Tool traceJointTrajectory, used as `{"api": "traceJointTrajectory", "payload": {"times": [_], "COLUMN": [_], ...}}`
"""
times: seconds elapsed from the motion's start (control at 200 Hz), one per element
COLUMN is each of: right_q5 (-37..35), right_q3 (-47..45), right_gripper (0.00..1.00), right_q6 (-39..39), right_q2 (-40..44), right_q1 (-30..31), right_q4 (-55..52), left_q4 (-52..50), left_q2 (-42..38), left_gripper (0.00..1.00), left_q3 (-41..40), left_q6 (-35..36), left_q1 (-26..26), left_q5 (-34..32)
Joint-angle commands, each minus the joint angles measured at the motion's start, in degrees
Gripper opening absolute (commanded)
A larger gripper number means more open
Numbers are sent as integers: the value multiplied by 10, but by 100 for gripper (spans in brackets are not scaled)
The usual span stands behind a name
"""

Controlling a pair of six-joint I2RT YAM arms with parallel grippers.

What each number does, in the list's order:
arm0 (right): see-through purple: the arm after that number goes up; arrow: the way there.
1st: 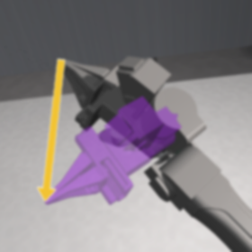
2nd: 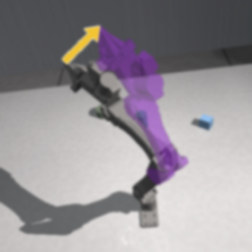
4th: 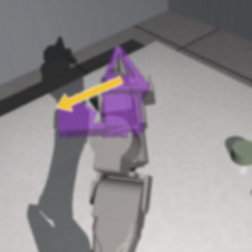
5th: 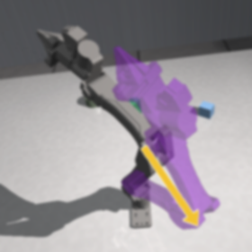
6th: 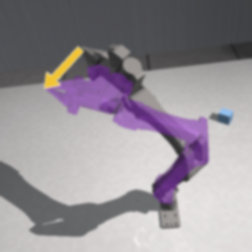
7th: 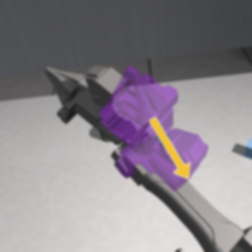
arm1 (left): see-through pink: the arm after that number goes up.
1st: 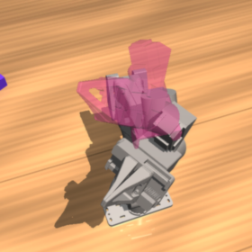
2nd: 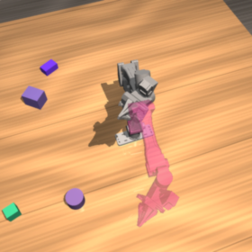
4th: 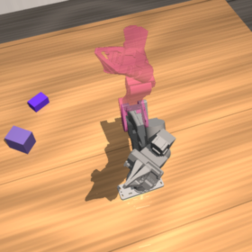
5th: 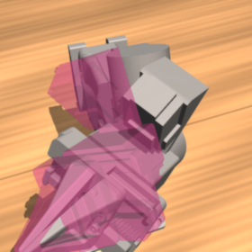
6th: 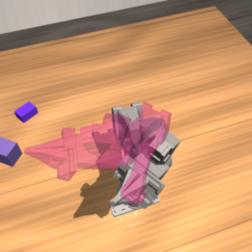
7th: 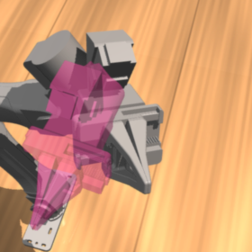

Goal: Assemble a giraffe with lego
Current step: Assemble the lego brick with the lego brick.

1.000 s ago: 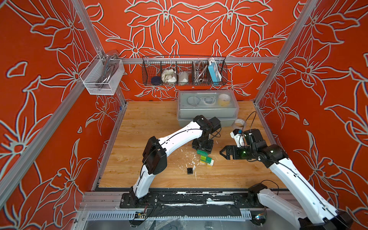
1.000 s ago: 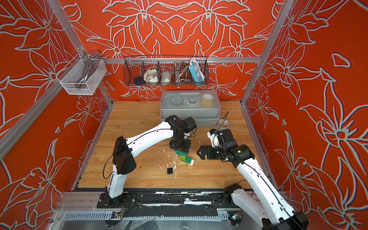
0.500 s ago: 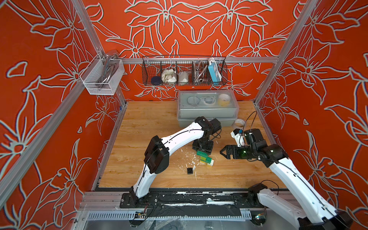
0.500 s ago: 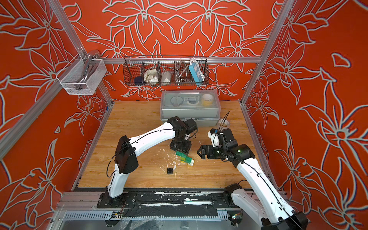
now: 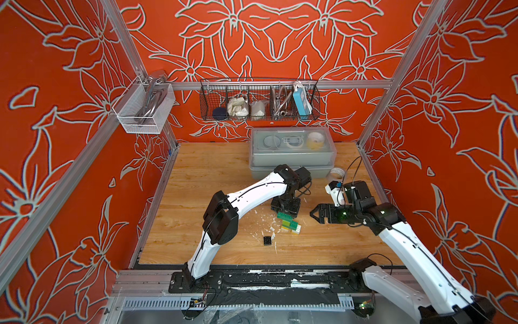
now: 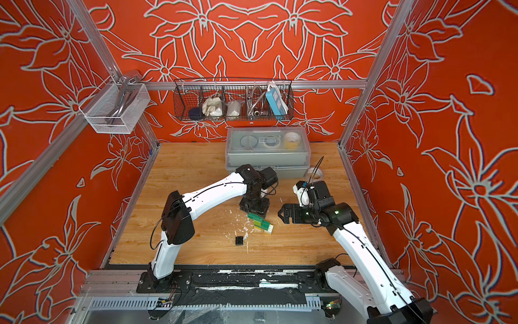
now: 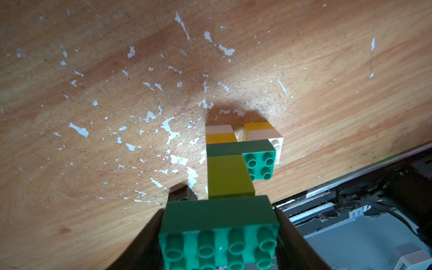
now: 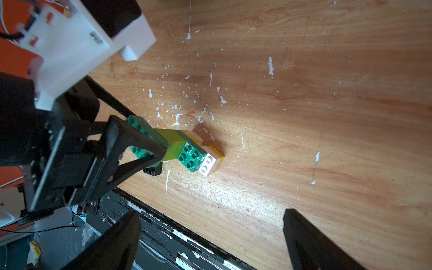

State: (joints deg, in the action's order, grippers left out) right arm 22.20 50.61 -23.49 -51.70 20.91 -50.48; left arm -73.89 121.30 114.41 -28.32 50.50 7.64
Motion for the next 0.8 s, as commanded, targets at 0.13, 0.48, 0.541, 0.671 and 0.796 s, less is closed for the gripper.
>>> {"api": "traceJointTrajectory", "payload": {"times": [0.13,0.48,0.541,0.671,0.796], "right_q5": [9,10,10,10,13], "right_q3": [-1,-2,-2,-1,-2], "right_gripper": [100,100,100,100,100], "right_q6": [5,6,5,6,5], "right_q2": [2,0,0,-1,-2], "right_q1": [-3,-4,-5,-5,-6], "right_q4": [5,9,9,9,12], "left_q4": [-3,-3,-6,-9,-11], "left_q2": [3,10,10,9,7], "left_gripper": [51,51,51,51,51], "left_q3": [-14,-20,-18,-19,-22], "left_q6": [8,15,18,19,22], "left_q1": [-11,-12,-12,-13,-13], "left_q5": [-3,-4,-6,-9,-7]}}
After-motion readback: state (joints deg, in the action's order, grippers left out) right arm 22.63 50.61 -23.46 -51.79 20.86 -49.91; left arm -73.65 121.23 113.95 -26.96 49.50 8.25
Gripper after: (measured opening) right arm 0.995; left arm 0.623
